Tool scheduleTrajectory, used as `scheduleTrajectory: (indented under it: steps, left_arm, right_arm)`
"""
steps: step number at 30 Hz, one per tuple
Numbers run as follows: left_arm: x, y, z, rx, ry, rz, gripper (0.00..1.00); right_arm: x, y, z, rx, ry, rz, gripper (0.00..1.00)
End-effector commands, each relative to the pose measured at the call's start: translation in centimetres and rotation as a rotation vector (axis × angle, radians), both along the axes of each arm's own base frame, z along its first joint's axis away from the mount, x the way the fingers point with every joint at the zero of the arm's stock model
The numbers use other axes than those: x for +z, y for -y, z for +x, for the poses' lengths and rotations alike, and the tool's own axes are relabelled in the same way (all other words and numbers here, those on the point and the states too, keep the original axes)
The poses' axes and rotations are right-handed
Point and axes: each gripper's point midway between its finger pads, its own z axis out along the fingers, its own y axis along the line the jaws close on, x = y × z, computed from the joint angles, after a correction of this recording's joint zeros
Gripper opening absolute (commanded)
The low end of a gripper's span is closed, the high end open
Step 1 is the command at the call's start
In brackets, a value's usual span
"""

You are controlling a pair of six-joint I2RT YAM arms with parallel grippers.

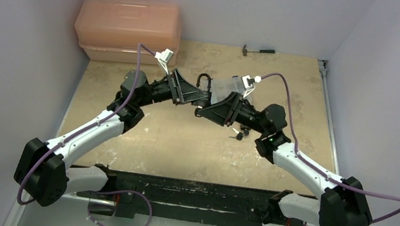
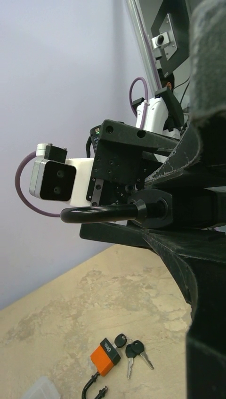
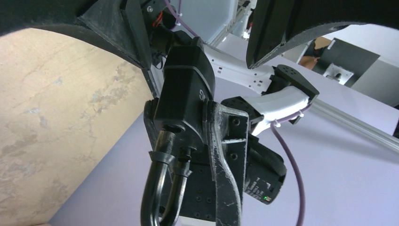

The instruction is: Unlock with the key

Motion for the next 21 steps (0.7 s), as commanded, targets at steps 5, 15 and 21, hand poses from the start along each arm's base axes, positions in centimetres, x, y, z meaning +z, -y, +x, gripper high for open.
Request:
scheduleTrajectory:
  steps: [5,15,21]
  left_arm:
    - [4.7,-0.7,-1.1,-0.002,0.152,-0.120,0.00]
    - [4.5,-0.7,-1.3,-0.006,0.167,-0.119,0.00]
    - [3.9,-0.8,-1.3,0.006,0.168,-0.104,0.00]
  right_arm:
    - [3.9,0.1,-0.5,0.040,0.090,0.108,0.71]
    - [3.9,-0.3,0.4,0.030,0.059,0.125,0.63]
    - [3.6,-0.6,0.9,0.025,0.039,0.117,0.56]
